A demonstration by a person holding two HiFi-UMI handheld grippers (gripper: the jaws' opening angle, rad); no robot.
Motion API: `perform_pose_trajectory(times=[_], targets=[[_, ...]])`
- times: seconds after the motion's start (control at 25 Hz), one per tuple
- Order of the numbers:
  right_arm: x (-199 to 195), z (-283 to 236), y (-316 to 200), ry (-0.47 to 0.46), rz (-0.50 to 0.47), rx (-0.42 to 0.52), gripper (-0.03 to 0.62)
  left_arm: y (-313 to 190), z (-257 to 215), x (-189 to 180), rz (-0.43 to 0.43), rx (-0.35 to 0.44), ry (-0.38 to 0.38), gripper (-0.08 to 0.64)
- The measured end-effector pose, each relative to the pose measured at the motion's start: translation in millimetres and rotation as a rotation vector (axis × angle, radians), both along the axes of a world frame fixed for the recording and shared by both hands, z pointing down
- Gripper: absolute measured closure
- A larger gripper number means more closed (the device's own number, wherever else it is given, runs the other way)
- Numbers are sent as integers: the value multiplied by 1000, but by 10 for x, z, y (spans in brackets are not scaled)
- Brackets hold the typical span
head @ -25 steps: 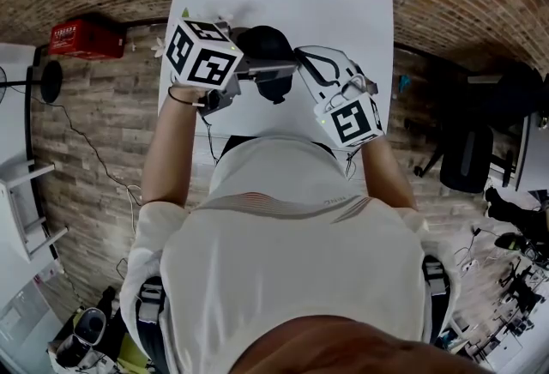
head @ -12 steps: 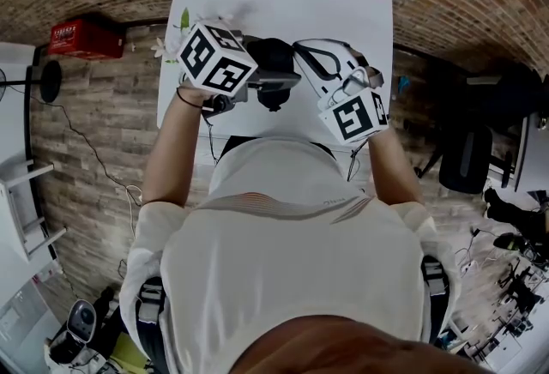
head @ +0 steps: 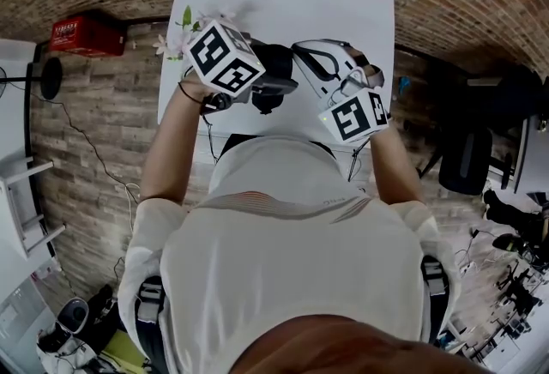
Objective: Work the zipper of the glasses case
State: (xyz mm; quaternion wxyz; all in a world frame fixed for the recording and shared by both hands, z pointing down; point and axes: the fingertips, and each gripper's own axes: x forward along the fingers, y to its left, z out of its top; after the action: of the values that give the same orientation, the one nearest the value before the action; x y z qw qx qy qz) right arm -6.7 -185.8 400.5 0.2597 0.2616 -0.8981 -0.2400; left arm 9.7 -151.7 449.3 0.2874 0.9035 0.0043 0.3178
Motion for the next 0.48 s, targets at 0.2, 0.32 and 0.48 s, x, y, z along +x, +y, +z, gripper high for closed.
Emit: perform_pose_trajectory(times=[0.2, 0.32, 0.48], targets=[[-30, 71, 31, 31, -16, -4, 535, 31, 122, -55, 46, 49, -97, 299], [-40, 92, 39, 52, -31, 2, 534, 36, 204, -81, 63, 81, -163, 299], [-57, 123, 61, 70, -48, 3, 534, 85, 275, -87, 86, 45, -176, 299]])
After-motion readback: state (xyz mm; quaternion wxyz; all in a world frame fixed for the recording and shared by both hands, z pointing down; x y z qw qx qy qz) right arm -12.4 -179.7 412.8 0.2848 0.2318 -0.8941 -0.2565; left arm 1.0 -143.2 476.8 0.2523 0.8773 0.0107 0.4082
